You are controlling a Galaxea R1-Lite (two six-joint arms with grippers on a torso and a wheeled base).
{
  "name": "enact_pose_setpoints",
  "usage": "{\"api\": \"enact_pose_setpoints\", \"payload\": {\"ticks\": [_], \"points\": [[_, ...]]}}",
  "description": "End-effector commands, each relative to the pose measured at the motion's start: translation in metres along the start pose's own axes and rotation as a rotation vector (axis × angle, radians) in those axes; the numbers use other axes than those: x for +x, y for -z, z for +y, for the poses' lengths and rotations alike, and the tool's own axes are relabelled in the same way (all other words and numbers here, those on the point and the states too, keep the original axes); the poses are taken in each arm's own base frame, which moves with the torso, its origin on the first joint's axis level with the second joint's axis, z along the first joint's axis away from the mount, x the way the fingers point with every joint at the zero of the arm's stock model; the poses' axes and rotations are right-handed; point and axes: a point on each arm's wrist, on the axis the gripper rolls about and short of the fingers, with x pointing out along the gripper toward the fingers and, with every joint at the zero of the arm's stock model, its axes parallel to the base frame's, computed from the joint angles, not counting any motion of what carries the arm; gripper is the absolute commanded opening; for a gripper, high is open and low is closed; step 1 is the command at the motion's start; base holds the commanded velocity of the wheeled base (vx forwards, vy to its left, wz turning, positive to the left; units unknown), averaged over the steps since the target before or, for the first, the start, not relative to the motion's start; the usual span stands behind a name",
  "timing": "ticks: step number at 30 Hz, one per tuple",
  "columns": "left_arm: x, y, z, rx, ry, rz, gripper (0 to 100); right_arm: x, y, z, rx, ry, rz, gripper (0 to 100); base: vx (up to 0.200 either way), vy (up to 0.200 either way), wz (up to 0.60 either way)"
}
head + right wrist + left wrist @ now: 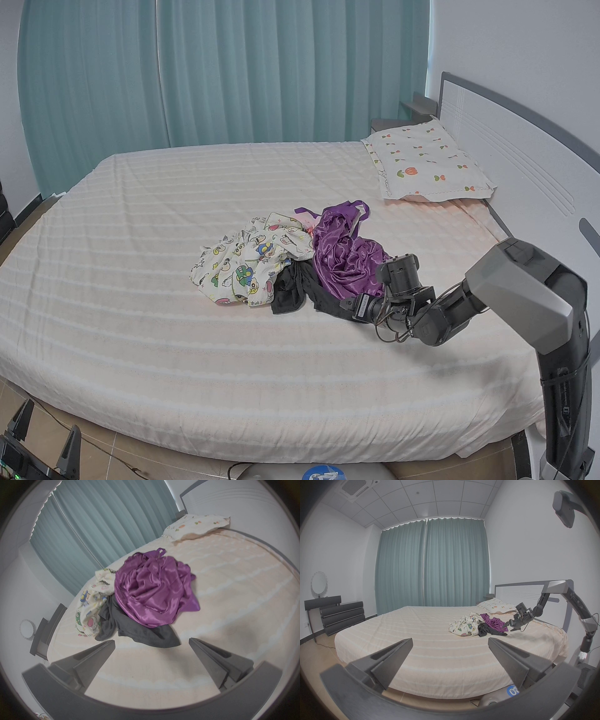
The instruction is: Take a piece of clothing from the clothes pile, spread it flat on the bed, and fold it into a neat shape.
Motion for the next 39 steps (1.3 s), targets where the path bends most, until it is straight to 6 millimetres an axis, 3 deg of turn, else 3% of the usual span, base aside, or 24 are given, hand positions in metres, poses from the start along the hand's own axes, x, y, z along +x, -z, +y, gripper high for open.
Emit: {"api": "enact_pose_setpoints", "payload": {"ticks": [1, 13, 14, 25, 29, 33, 39], "points": [[0.0, 0.004, 0.0, 0.0, 0.0, -0.001, 100, 0.024, 0.019, -0.004, -0.008, 0.014, 0.03, 100, 0.0, 0.0, 0.0], [0.0, 0.004, 0.0, 0.0, 0.0, -0.001, 100, 0.044, 0.017, 0.018, -0.003, -0.048, -0.026, 100, 0.0, 0.0, 0.0], [0.0, 0.005, 0.0, 0.0, 0.0, 0.001, 100, 0.045, 0.017, 0.019, 0.003, -0.05, -0.028, 0, 0.0, 0.0, 0.0], [0.0, 0.004, 0.0, 0.0, 0.0, -0.001, 100, 0.047, 0.015, 0.016, 0.075, -0.001, -0.059, 0, 0.0, 0.0, 0.0], [0.0, 0.004, 0.0, 0.0, 0.0, -0.001, 100, 0.002, 0.005, 0.019, 0.204, -0.02, 0.001, 0, 0.0, 0.0, 0.0], [0.0, 0.005, 0.0, 0.0, 0.0, 0.001, 100, -0.036, 0.012, 0.01, 0.281, -0.054, 0.114, 0, 0.0, 0.0, 0.0], [0.0, 0.004, 0.0, -0.003, 0.001, -0.001, 100, -0.06, 0.025, -0.008, 0.309, -0.071, 0.16, 0, 0.0, 0.0, 0.0]]}}
